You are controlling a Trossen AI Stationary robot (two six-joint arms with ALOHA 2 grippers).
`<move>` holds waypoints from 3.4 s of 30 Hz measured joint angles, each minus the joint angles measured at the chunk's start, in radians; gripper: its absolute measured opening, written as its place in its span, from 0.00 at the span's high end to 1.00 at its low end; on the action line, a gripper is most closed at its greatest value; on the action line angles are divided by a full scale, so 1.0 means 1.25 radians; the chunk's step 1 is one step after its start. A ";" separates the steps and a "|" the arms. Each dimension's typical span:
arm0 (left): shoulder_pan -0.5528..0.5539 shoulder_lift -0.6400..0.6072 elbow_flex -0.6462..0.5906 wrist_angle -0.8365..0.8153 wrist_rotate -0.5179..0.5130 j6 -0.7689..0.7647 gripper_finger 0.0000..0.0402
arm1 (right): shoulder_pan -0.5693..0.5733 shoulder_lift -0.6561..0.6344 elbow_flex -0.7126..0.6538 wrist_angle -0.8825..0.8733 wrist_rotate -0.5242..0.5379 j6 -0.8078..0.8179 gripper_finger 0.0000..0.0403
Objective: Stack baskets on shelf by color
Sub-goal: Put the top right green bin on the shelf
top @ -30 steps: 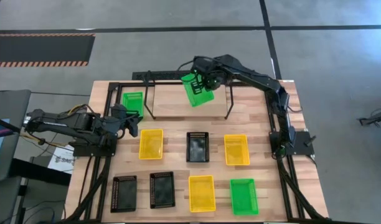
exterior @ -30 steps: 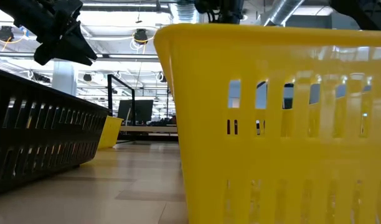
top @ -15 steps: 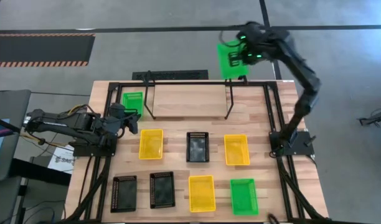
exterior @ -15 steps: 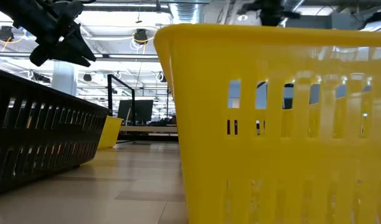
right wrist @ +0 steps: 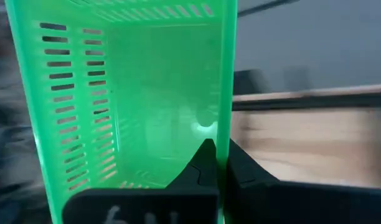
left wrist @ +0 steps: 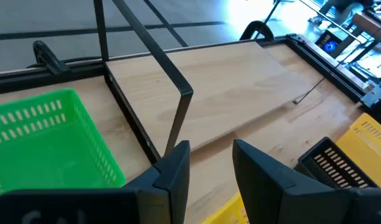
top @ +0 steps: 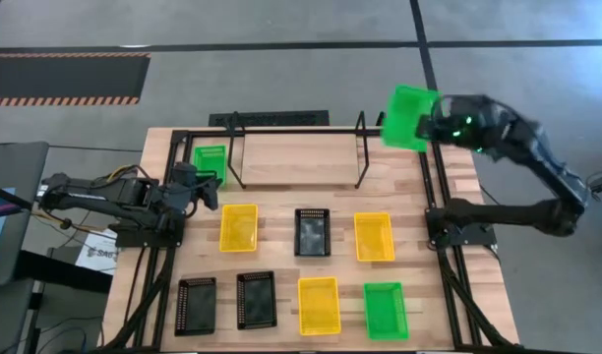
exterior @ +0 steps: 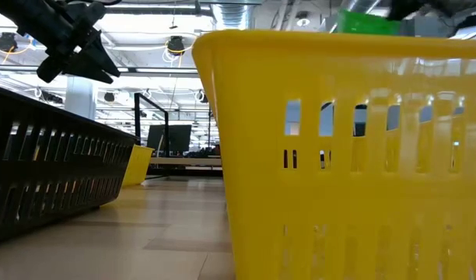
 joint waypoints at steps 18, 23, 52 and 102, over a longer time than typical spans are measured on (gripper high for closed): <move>0.008 0.000 0.000 -0.001 0.018 0.000 0.73 | 0.012 0.391 -0.134 0.429 -0.256 0.073 0.99; 0.008 0.000 0.000 -0.001 0.018 0.000 0.73 | -0.004 0.505 -0.016 0.306 -0.270 0.047 0.99; 0.008 0.000 0.000 -0.006 0.024 0.000 0.73 | -0.001 0.913 0.355 0.073 -0.362 -0.110 0.99; 0.008 0.000 0.000 -0.006 0.027 -0.001 0.73 | -0.050 0.832 0.220 0.008 -0.272 -0.114 0.88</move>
